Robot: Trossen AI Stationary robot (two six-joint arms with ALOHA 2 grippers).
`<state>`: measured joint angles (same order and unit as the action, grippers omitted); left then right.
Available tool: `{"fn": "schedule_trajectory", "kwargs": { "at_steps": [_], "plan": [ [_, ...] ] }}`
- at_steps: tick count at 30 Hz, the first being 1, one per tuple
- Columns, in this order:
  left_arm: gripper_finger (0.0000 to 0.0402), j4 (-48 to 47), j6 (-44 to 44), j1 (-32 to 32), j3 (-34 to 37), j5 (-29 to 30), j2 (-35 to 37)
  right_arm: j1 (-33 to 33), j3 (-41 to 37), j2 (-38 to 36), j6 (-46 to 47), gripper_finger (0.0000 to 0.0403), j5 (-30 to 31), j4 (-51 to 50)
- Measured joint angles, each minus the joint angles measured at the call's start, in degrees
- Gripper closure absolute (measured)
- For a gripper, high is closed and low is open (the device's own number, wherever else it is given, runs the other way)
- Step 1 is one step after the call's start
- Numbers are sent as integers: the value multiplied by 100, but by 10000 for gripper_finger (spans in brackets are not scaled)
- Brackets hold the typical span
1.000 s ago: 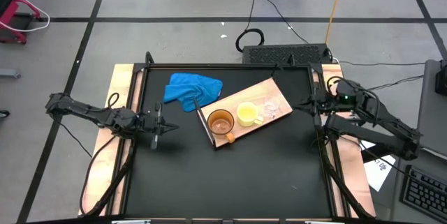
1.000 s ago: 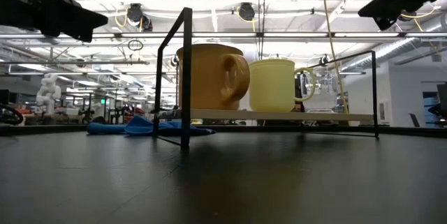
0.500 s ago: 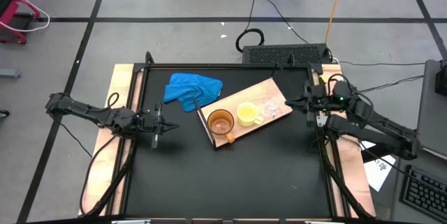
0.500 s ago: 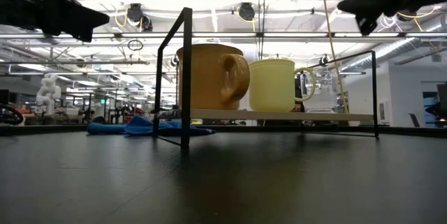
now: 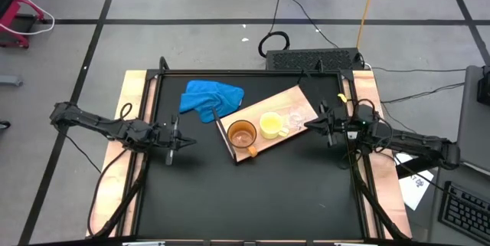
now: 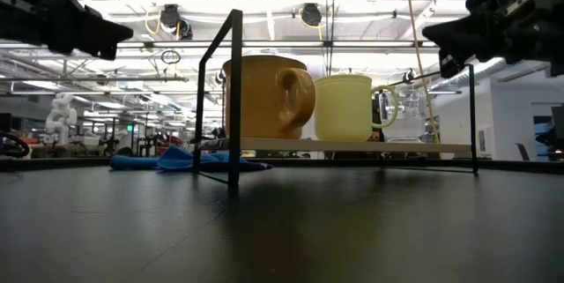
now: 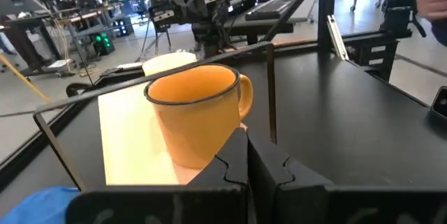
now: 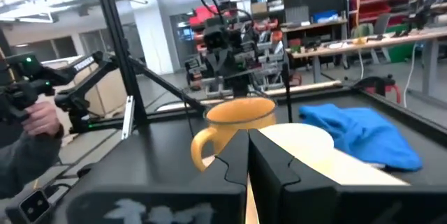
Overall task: Stack small to large cups/mugs on shelf
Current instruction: Return to Home Position
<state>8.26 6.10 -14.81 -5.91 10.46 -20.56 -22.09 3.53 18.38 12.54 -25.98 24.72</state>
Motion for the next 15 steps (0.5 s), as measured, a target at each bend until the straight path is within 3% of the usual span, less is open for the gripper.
{"fn": "schedule_trajectory", "kwargs": {
  "at_steps": [6, 15],
  "plan": [
    [401, 868, -82, 0, 386, -5, 0, 222, -33, 1, -394, 403, 15, -108],
    [401, 943, -75, -1, 533, -151, -4, 397, -44, -1, -847, 403, 17, -338]
  ]
}}
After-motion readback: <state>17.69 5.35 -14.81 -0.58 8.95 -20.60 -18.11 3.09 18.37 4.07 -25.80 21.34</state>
